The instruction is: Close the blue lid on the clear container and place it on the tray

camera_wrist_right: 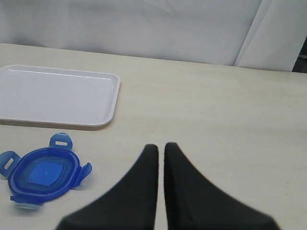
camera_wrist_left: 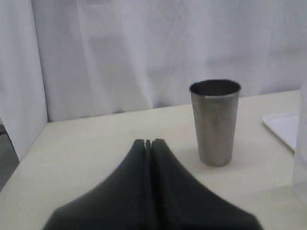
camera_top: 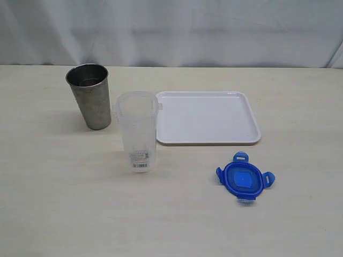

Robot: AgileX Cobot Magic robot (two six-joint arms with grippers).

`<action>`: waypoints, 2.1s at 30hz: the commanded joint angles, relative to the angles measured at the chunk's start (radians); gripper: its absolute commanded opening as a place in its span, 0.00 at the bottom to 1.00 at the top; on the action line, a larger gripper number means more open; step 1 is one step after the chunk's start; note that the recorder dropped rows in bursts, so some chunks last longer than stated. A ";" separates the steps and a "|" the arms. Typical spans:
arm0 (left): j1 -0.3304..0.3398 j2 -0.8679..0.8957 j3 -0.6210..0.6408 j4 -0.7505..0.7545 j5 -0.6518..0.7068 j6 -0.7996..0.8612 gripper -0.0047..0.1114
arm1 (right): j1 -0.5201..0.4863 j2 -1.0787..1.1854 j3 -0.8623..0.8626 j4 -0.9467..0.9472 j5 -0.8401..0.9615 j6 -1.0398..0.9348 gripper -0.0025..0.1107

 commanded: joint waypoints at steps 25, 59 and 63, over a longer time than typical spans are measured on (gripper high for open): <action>0.000 0.281 -0.094 0.152 -0.879 -0.348 0.82 | -0.007 -0.004 0.003 0.000 0.000 0.000 0.06; -0.003 1.827 -0.419 0.324 -1.376 -0.131 0.82 | -0.007 -0.004 0.003 0.000 0.000 0.002 0.06; -0.003 1.903 -0.470 0.372 -1.376 -0.131 0.82 | -0.007 -0.004 0.003 0.000 0.000 0.002 0.06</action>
